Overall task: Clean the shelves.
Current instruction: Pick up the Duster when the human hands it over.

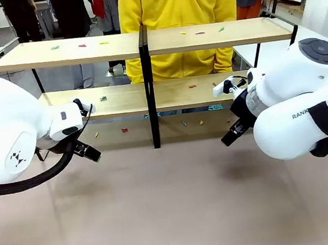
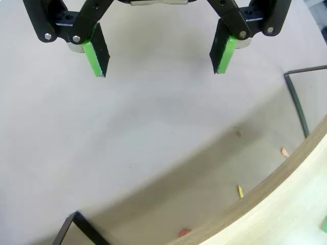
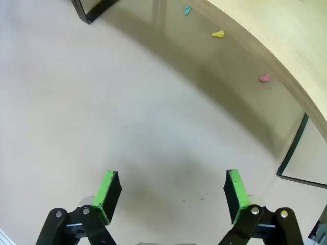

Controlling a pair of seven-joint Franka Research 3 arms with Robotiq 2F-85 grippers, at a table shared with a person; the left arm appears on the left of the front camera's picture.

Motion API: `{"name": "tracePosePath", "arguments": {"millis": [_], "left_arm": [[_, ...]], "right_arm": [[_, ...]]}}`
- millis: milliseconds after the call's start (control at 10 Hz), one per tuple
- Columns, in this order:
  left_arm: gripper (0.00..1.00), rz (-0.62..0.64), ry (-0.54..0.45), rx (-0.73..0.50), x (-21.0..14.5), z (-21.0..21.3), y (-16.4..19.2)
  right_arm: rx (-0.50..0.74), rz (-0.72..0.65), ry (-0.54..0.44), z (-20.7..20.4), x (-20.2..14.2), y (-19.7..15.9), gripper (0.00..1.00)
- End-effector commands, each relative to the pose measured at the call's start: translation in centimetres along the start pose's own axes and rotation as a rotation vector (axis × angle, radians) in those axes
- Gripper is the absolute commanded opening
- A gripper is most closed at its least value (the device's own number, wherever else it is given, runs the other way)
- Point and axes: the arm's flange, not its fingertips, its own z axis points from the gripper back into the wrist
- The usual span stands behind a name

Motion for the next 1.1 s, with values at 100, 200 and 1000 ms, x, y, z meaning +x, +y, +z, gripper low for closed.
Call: {"name": "tracePosePath", "arguments": {"millis": [100, 200, 1000], "left_arm": [[1.00, 0.000, 0.000, 0.000, 0.0, 0.0, 0.0], [1.00, 0.000, 0.000, 0.000, 0.0, 0.0, 0.0], [1.00, 0.000, 0.000, 0.000, 0.0, 0.0, 0.0]], "right_arm": [[0.000, 0.000, 0.000, 0.0, 0.0, 0.0, 1.00], [0.000, 0.000, 0.000, 0.0, 0.0, 0.0, 1.00], [0.017, 0.052, 0.024, 2.6, 0.4, 0.9, 1.00]]}}
